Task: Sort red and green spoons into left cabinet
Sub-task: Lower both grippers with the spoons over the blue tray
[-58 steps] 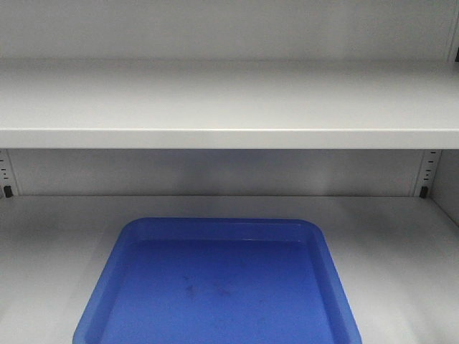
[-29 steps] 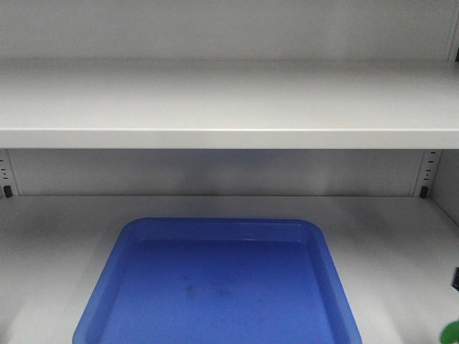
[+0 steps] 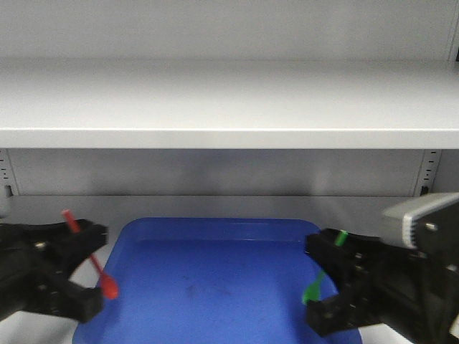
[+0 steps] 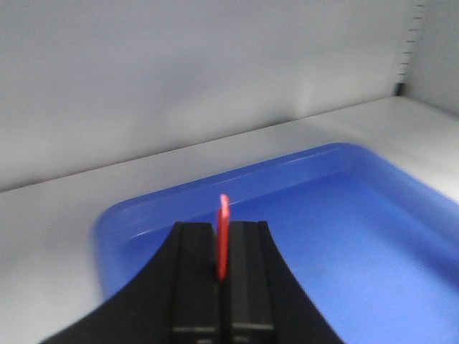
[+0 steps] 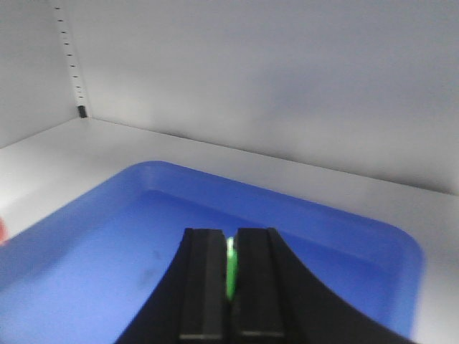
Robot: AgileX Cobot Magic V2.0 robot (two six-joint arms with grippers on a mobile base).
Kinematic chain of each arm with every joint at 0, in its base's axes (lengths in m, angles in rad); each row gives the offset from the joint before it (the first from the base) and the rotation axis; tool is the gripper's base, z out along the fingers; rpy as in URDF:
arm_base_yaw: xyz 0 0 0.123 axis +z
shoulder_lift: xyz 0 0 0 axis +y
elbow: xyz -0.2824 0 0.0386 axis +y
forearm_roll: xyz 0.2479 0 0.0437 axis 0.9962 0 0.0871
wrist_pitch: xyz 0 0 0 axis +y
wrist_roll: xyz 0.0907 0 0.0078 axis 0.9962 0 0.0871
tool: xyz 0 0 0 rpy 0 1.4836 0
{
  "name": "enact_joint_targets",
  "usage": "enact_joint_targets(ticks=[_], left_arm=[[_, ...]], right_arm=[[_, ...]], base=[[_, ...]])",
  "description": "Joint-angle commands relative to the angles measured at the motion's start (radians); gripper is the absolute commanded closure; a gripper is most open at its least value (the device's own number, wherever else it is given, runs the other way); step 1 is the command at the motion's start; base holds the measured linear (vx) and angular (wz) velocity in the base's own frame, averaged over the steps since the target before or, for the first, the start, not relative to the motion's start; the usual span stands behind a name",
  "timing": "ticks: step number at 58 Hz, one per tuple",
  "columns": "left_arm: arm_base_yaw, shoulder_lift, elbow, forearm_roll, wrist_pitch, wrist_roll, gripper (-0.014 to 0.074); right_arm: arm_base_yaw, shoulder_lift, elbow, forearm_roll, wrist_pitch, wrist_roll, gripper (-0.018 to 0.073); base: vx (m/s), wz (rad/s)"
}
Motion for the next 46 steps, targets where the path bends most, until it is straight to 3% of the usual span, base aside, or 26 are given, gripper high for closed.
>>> enact_joint_targets(ticks=[1,19,28,38,46], left_arm=[[-0.054,0.037,-0.069,-0.011,-0.118,-0.004,0.0600],[-0.163,0.222,-0.139,-0.011,-0.257,-0.115,0.0600],[-0.175,0.302,-0.168,-0.011,-0.325,-0.205,0.0569],[-0.175,0.376,-0.184,-0.010,-0.321,-0.252,0.0412],[-0.175,0.400,-0.185,-0.009,-0.326,-0.256,0.0200]], right_arm=[[0.016,0.039,-0.064,0.001,-0.123,0.008,0.0562],[0.027,0.229,-0.108,0.001,-0.322,0.138,0.0562],[0.027,0.276,-0.108,-0.005,-0.381,0.192,0.0552],[0.027,0.288,-0.108,-0.025,-0.391,0.209,0.0445],[0.027,0.291,-0.107,-0.038,-0.371,0.201,0.0249]], base=[[0.00,0.00],[0.00,0.00],[0.00,0.00],[0.00,0.00],[0.00,0.00]])
